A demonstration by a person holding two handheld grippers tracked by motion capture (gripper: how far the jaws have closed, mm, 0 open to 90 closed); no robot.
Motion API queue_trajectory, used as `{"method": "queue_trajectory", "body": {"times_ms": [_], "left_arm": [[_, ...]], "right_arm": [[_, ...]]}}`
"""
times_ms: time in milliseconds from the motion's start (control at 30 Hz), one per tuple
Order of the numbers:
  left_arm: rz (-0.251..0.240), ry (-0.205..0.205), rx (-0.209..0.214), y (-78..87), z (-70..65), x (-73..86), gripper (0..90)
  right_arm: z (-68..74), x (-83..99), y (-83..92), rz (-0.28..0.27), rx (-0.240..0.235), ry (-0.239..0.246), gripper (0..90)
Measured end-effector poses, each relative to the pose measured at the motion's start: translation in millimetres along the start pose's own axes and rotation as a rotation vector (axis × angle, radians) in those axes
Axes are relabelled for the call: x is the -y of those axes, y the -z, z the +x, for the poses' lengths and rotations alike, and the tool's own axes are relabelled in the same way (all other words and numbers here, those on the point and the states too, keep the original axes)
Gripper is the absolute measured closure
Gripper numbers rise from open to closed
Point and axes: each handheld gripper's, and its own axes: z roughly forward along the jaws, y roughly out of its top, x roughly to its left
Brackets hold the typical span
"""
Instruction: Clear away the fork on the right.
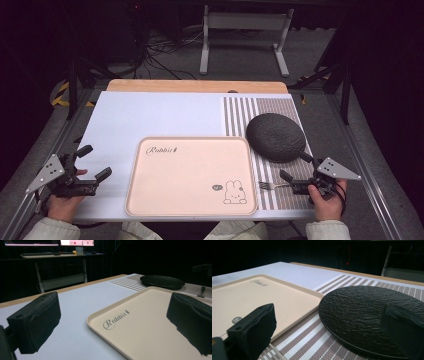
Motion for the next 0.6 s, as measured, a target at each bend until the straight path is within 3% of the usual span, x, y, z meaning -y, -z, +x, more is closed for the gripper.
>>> {"method": "queue_trajectory", "body": {"times_ms": [600], "left_arm": [[0.001, -0.001, -0.007, 0.8, 0.0, -0.3, 0.0]], "right_arm": [[1.3, -4.9, -3.5, -0.007, -0.016, -0.003, 1.1]]}}
